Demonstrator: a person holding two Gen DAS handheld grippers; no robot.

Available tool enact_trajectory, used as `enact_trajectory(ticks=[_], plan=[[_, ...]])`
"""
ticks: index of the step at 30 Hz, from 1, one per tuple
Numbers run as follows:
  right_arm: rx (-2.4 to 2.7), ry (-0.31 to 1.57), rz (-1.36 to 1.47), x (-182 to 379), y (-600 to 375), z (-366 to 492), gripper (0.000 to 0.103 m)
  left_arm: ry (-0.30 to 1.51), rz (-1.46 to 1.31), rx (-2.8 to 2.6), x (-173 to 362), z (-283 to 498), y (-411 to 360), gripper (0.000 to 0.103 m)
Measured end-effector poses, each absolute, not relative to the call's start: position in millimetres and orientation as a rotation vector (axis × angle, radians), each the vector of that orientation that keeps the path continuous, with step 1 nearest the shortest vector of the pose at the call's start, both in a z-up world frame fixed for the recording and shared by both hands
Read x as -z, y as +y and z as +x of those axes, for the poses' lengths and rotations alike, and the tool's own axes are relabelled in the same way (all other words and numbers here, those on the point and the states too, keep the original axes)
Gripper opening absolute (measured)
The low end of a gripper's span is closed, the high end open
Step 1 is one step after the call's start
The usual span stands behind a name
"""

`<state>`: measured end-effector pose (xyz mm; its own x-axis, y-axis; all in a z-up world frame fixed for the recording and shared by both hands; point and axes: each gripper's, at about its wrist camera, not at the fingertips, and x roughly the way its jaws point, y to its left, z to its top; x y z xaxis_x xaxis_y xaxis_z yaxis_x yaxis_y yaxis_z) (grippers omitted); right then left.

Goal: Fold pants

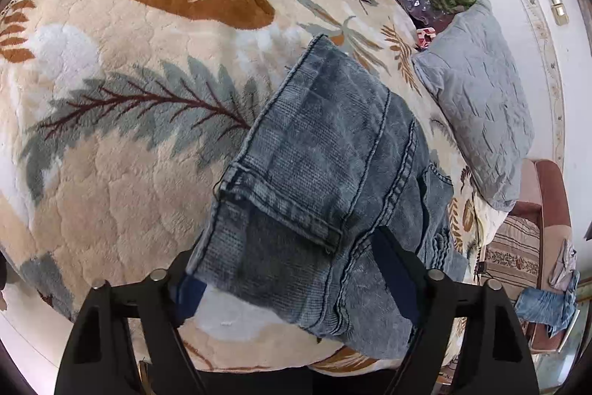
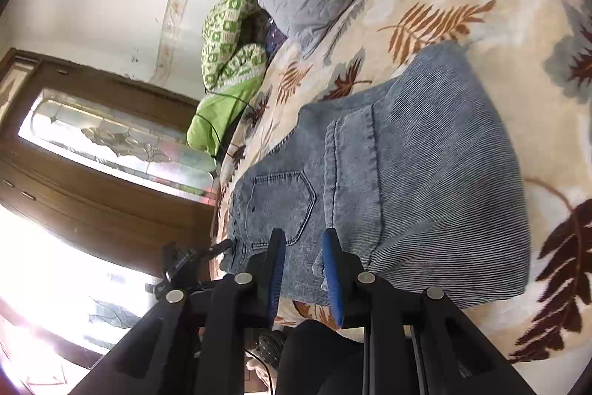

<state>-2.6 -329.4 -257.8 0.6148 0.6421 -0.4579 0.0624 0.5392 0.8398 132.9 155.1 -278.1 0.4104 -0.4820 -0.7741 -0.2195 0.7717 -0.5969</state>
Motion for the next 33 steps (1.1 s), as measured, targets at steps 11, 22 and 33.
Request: enact_trajectory(ticks=[11, 22, 33], plan=[[-0.389, 0.877, 0.954, 265, -325, -2, 0.024, 1.191, -0.687, 0.2, 285, 133, 145, 0.034], [-0.387, 0.986, 0.865, 263, -277, 40, 0.024, 1.07, -0.57, 0.194, 242, 117, 121, 0.023], [-0.312, 1.165, 0.607, 300, -175, 133, 0.024, 0.993, -0.451, 0.259, 198, 100, 93, 0.023]])
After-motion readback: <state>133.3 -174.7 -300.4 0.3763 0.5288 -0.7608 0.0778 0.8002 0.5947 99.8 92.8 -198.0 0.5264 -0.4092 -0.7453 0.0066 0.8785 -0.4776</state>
